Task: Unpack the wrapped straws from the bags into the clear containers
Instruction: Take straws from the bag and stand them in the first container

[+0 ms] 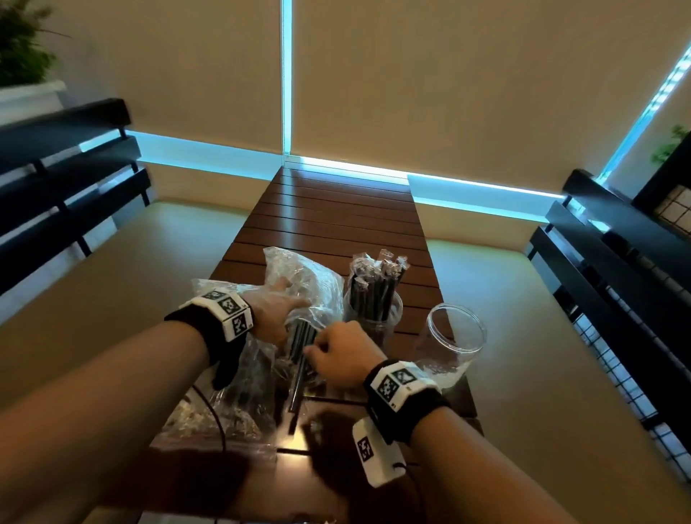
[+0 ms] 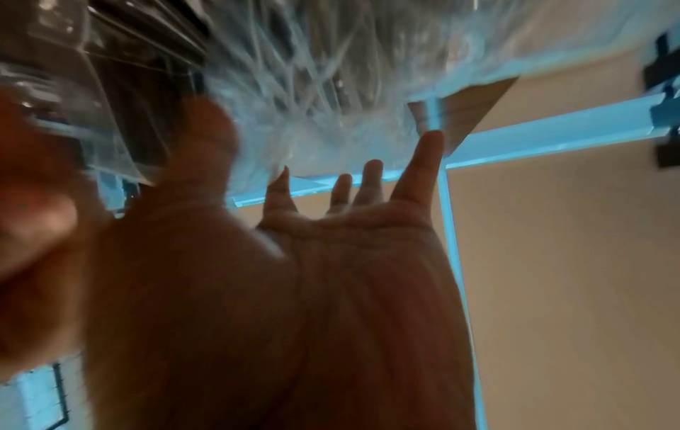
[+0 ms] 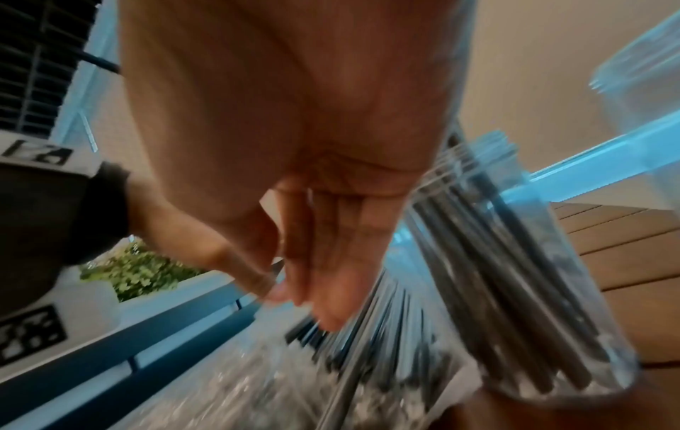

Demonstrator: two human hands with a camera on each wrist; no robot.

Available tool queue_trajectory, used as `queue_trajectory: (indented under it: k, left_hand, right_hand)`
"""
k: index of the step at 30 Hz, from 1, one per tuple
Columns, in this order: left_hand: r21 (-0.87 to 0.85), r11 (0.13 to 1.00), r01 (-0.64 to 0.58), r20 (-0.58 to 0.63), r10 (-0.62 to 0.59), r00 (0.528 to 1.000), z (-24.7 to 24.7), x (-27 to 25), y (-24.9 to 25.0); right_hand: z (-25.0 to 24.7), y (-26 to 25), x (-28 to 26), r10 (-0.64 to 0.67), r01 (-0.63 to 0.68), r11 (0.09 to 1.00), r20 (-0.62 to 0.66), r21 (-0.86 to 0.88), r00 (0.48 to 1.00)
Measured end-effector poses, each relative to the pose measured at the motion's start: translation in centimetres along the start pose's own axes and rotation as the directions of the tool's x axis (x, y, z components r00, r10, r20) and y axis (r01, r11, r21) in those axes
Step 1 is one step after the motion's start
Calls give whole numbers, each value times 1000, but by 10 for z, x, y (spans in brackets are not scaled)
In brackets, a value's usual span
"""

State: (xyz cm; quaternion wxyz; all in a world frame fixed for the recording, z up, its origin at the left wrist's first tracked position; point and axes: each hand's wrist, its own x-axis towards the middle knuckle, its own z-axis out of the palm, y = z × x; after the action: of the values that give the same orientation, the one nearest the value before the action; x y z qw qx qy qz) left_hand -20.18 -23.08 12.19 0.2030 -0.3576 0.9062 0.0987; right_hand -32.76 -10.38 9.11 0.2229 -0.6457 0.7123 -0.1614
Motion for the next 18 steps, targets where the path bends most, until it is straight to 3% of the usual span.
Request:
queue_trajectory:
  k: [2, 4, 8, 12, 18]
  left_hand:
    - [-70, 996, -50, -155, 39, 987, 8, 1, -5]
    - [-132, 987, -88, -230, 56, 972, 9, -2, -7]
    - [-219, 966, -140, -277, 76, 958, 6, -9, -13]
    - [-310, 938, -156, -238, 82, 968, 9, -14, -19]
    - [-377, 907, -190, -258, 94, 962, 18, -11, -25]
  right_hand:
    - [19, -3, 8, 60, -57, 997, 60, -51, 996]
    - [35, -4, 16, 157, -156, 987, 45, -28, 987]
    - [66, -1, 37, 369, -369, 928, 7, 44, 929]
    - [74, -3, 48, 414, -394, 895, -59, 209, 908]
    - [61, -3, 56, 503, -515, 842, 107, 160, 857]
